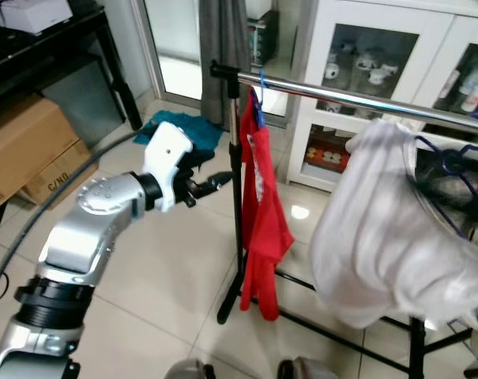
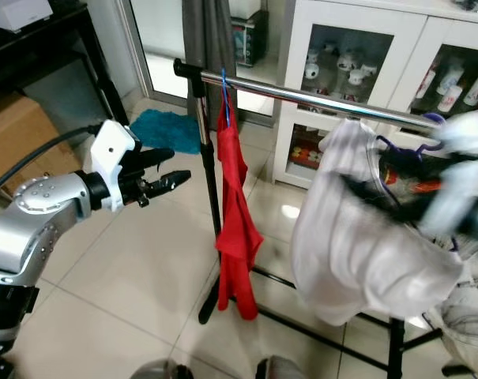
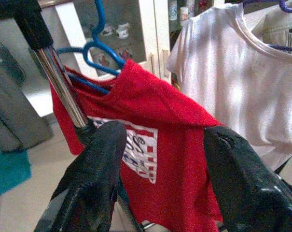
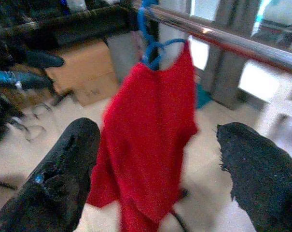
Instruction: Hang hanger
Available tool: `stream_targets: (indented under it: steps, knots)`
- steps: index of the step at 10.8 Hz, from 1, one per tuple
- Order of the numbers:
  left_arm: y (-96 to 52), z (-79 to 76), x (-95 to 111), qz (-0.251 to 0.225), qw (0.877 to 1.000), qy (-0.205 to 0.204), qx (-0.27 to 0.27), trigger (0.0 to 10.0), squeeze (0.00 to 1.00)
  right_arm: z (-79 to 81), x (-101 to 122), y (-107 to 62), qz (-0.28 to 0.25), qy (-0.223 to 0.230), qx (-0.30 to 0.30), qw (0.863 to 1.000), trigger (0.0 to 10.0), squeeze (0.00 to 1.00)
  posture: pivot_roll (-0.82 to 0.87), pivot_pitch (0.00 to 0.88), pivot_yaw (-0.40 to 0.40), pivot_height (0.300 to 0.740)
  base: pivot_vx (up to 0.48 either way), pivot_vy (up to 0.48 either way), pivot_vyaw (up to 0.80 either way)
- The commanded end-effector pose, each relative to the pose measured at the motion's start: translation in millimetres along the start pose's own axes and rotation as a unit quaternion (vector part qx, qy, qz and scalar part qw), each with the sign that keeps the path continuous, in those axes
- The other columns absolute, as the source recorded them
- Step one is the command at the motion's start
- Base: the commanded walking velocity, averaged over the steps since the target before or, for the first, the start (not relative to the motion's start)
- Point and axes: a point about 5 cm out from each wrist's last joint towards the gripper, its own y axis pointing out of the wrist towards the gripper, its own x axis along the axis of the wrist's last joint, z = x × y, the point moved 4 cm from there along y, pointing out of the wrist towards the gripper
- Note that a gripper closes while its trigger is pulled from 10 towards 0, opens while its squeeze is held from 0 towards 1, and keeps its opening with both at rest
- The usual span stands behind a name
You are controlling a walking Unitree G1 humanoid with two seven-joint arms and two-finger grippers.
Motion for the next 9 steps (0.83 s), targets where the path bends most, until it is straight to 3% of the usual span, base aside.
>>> stream_targets:
  steps: [1, 2, 3, 4, 5, 6, 7, 9]
  knots:
    - [-5.4, 5.1, 6.7, -0.016, 1.000, 0.002, 0.015, 10.0, 1.00, 0.2, 9.7, 15.0, -0.032, -0.006, -0.026, 0.999, 10.0, 1.00, -0.05, 0.000, 0.061, 0.740, 0.000, 0.000, 0.00]
    - [-11.0, 9.3, 3.9, -0.024, 0.998, -0.013, 0.057, 10.0, 1.00, 0.6, 10.0, 51.8, -0.070, 0.024, -0.071, 0.995, 10.0, 1.00, -0.04, 0.000, 0.060, 0.740, 0.000, 0.000, 0.00]
    - [-14.6, 13.5, 2.4, -0.032, 0.994, -0.031, 0.100, 10.0, 1.00, 0.3, -2.6, 67.8, -0.062, 0.021, -0.100, 0.993, 10.0, 1.00, -0.04, 0.000, 0.058, 0.740, 0.000, 0.000, 0.00]
    - [-15.8, 9.5, 5.6, -0.052, 0.990, -0.030, 0.126, 10.0, 0.11, 5.0, -31.3, 84.8, -0.042, 0.034, -0.137, 0.989, 10.0, 1.00, -0.02, 0.000, 0.036, 0.740, 0.000, 0.000, 0.00]
    - [-13.6, 5.1, 1.0, -0.056, 0.987, -0.035, 0.143, 10.0, 0.00, 20.6, -54.6, 96.5, -0.030, 0.050, -0.126, 0.990, 10.0, 1.00, -0.01, 0.000, 0.028, 0.740, 0.000, 0.000, 0.00]
    - [-12.4, 0.0, -2.7, -0.057, 0.987, -0.048, 0.143, 10.0, 0.00, 27.9, -62.9, 103.3, -0.030, 0.054, -0.120, 0.991, 10.0, 1.00, 0.00, 0.000, 0.025, 0.740, 0.000, 0.000, 0.80]
    - [-12.0, -3.6, -5.0, -0.053, 0.987, -0.055, 0.142, 10.0, 0.00, 27.5, -61.3, 108.9, -0.058, 0.048, -0.143, 0.987, 10.0, 1.00, 0.00, 0.000, 0.025, 0.740, 0.000, 0.000, 0.80]
    - [-14.9, -1.6, -9.0, -0.052, 0.986, -0.048, 0.152, 10.0, 0.00, 22.2, -43.4, 100.9, -0.122, 0.048, -0.178, 0.975, 10.0, 1.00, 0.00, 0.000, 0.029, 0.740, 0.154, 0.000, 0.80]
